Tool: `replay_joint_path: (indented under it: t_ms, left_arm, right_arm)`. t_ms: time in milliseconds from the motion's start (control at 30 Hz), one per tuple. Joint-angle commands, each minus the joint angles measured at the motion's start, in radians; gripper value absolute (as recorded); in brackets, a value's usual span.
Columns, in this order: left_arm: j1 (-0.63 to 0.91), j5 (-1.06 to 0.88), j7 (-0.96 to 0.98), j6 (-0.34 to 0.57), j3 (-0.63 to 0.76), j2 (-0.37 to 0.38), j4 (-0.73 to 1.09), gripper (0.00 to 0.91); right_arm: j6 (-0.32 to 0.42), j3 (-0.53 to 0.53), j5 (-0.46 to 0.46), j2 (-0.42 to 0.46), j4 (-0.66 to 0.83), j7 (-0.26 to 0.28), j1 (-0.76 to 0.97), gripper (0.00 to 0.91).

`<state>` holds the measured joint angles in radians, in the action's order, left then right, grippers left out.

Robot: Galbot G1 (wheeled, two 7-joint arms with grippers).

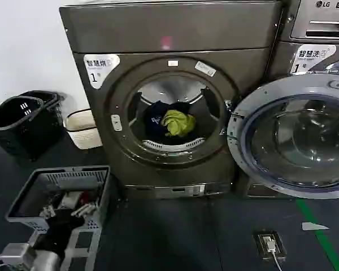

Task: Grasp the clothes from the dryer.

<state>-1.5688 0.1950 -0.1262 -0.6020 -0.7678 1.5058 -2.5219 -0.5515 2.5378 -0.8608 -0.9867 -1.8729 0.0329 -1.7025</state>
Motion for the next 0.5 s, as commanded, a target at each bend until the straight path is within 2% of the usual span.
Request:
replay_joint_path:
  t_ms: [33, 500]
  left_arm:
    - [-0.023, -0.046, -0.006, -0.024, 0.068, 0.001, -0.001, 0.907]
    - [-0.033, -0.044, -0.016, -0.030, 0.076, -0.004, -0.030, 0.907]
  right_arm:
    - [0.019, -0.004, -0.028, -0.004, -0.001, 0.003, 0.002, 0.907]
    - [0.028, 0.007, -0.029, -0.005, 0.003, 0.000, -0.003, 0.907]
